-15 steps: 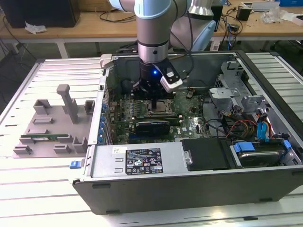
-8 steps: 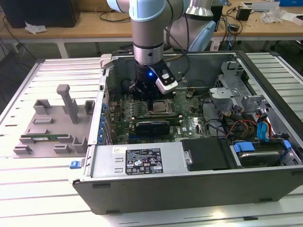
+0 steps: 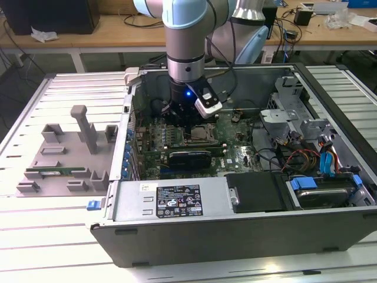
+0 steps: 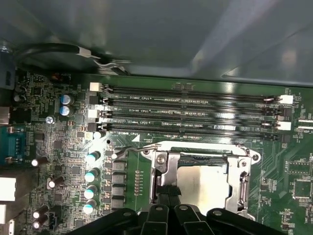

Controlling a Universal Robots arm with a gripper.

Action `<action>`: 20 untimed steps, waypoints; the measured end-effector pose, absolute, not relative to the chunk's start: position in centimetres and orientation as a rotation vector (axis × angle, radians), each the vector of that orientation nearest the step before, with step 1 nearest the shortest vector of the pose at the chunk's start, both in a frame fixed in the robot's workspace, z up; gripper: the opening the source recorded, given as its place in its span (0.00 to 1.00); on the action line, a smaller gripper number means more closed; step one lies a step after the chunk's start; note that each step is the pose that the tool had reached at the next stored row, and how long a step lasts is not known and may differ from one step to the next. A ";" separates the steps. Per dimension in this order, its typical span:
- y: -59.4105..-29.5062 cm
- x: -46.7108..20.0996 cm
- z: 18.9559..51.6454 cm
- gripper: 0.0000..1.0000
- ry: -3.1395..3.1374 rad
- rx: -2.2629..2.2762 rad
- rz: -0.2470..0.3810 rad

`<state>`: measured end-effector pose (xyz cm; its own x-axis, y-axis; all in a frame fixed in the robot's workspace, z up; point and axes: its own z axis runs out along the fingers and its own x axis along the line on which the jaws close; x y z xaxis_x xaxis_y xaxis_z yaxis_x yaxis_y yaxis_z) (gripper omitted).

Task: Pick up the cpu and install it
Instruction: 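Close the cpu cover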

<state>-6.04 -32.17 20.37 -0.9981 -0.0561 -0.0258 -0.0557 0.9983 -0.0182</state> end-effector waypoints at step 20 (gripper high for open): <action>-32.1 -5.7 23.4 0.11 3.114 -0.087 -0.027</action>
